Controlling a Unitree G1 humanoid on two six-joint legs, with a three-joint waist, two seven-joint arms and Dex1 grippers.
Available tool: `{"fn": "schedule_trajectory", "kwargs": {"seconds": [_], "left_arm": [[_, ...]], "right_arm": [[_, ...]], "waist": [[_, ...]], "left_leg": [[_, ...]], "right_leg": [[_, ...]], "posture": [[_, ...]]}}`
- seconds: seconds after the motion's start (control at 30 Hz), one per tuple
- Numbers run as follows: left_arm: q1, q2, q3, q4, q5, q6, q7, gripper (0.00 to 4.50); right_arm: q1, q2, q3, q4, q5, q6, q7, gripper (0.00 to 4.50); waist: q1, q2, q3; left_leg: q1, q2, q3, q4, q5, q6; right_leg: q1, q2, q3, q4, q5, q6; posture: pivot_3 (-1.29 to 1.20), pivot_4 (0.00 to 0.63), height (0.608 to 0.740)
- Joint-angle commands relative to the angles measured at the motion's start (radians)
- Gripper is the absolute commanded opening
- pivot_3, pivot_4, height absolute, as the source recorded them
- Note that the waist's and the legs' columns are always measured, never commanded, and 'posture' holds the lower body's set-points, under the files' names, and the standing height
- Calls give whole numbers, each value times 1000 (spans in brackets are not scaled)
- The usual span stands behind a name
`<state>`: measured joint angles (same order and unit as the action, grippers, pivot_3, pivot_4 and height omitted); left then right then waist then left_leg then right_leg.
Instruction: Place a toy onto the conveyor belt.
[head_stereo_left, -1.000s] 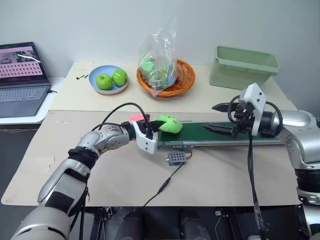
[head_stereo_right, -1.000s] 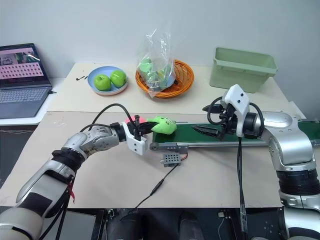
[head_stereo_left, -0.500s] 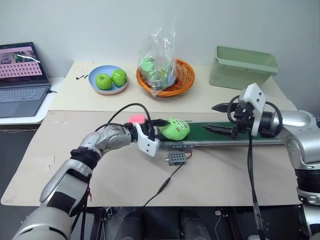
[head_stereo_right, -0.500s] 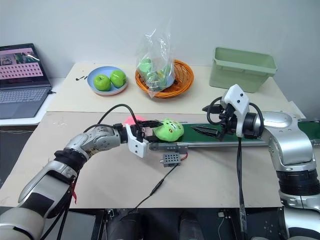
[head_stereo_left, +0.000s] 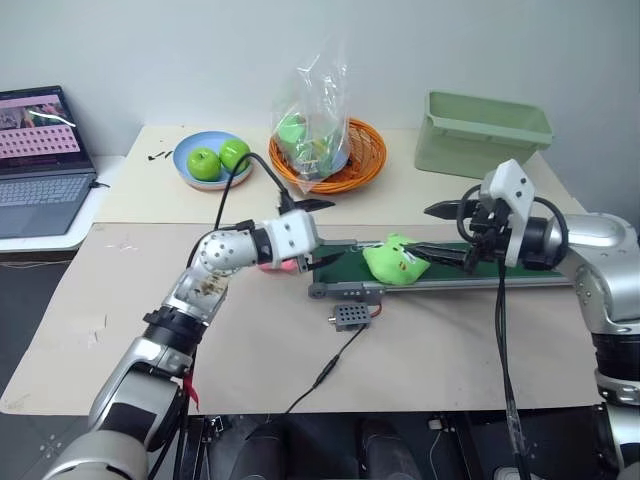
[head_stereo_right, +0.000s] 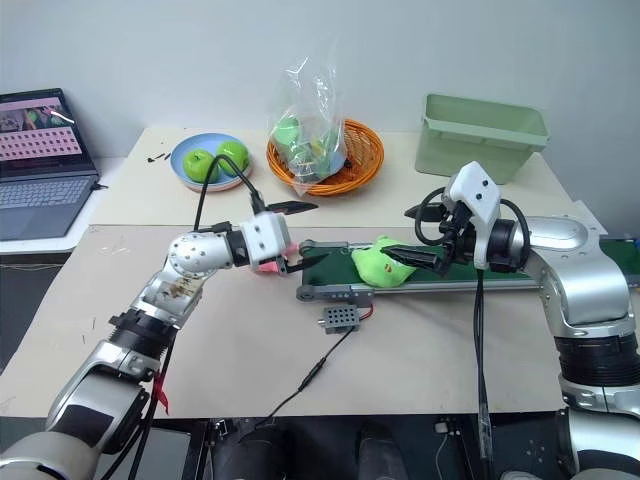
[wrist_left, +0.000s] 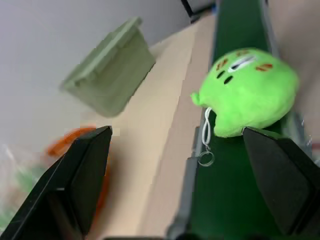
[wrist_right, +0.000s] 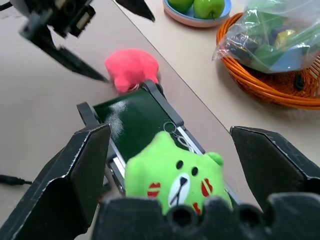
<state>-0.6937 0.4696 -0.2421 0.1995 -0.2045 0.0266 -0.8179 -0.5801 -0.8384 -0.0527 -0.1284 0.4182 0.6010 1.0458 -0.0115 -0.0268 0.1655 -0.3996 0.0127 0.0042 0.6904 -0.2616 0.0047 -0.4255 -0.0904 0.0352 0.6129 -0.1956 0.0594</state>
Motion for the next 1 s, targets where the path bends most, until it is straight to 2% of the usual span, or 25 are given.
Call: {"fn": "schedule_trajectory", "kwargs": {"seconds": [0.03, 0.2, 0.43, 0.77, 1.0], "left_arm": [[27, 42, 106, -140, -176, 299, -37, 4418], [100, 86, 221, -287, -323, 528, -22, 4418], [188, 111, 333, -428, -398, 607, 23, 4418], [193, 85, 358, -508, -504, 672, 37, 4418], [210, 104, 355, -536, -536, 701, 34, 4418]], "right_arm": [[-73, -13, -18, 0, 29, -12, 34, 4500], [-149, 14, -7, 41, 44, -28, 70, 4500], [-223, 96, -41, 21, 152, 19, 71, 4500], [-213, 94, 32, 73, 97, -23, 93, 4500], [-190, 79, 31, 80, 72, -37, 113, 4500]], "waist": [[-6, 0, 0], [-16, 0, 0], [-6, 0, 0], [1, 0, 0], [-1, 0, 0]], "left_leg": [[0, 0, 0, 2, 0, 0], [1, 1, 0, 3, 0, 1], [1, 1, 0, 3, 0, 1], [1, 0, 0, 3, 0, 1], [1, 0, 0, 3, 0, 1]], "right_leg": [[0, 0, 0, 1, 0, 0], [1, 1, 1, 0, 0, 0], [0, 0, 1, 0, 0, 0], [1, 0, 0, 0, 0, 0], [1, 0, 1, 0, 0, 0]], "posture": [[0, 150, 740], [0, 150, 740], [0, 150, 740], [0, 150, 740], [0, 150, 740]]}}
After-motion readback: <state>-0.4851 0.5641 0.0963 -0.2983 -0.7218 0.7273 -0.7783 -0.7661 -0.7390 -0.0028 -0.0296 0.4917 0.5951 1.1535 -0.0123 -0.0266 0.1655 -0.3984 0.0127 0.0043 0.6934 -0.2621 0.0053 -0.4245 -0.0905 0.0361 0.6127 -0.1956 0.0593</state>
